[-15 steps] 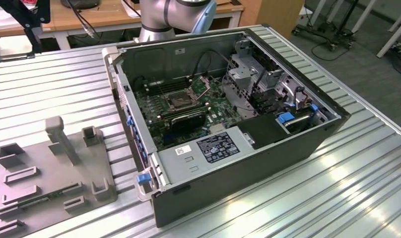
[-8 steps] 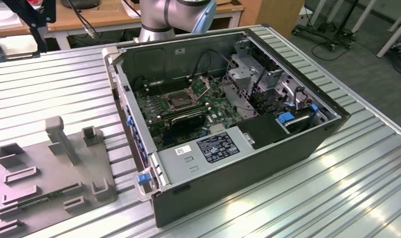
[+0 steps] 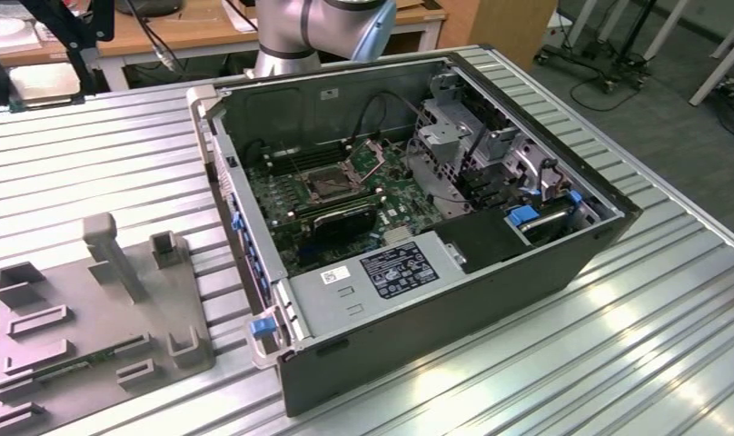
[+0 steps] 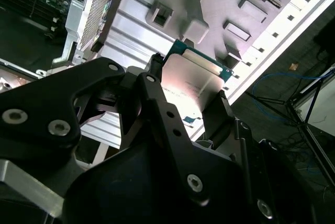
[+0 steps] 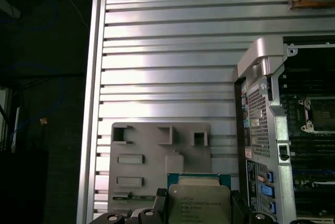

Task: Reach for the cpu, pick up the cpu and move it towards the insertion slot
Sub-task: 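Pick up the cpu and move it towards the insertion slot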

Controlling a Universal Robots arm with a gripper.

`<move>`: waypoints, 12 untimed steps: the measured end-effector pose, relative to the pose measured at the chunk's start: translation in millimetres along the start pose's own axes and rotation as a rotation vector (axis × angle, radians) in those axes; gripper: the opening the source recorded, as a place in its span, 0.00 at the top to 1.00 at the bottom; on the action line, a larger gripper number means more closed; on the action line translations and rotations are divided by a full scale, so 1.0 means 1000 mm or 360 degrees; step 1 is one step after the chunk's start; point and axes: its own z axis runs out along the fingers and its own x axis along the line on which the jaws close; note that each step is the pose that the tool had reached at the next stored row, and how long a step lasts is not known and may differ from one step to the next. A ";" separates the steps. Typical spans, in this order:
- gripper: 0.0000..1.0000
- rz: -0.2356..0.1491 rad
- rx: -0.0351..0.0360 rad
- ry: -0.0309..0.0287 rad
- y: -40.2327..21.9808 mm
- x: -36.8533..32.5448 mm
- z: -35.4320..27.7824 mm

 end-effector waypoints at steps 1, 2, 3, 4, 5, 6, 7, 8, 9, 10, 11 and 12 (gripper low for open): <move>0.45 0.0000 0.0000 0.00001 0.0001 -0.0043 0.0000; 0.45 0.0000 0.0000 0.00001 0.0001 -0.0053 0.0001; 0.45 0.0000 0.0000 0.00001 0.0001 -0.0064 0.0001; 0.45 0.0000 0.0000 0.00001 0.0001 -0.0077 0.0001; 0.45 0.0000 0.0000 0.00001 0.0001 -0.0087 0.0001; 0.45 0.0000 0.0000 0.00000 0.0001 -0.0097 0.0002; 0.45 0.0000 0.0000 0.00000 0.0001 -0.0107 0.0002; 0.45 0.0000 0.0000 0.00001 0.0002 -0.0117 0.0002; 0.45 0.0000 0.0000 0.00001 0.0002 -0.0127 0.0002; 0.45 0.0000 0.0000 0.00000 0.0002 -0.0137 0.0003; 0.45 0.0000 0.0000 0.00000 0.0002 -0.0148 0.0003; 0.45 0.0000 0.0000 0.00000 0.0003 -0.0157 0.0003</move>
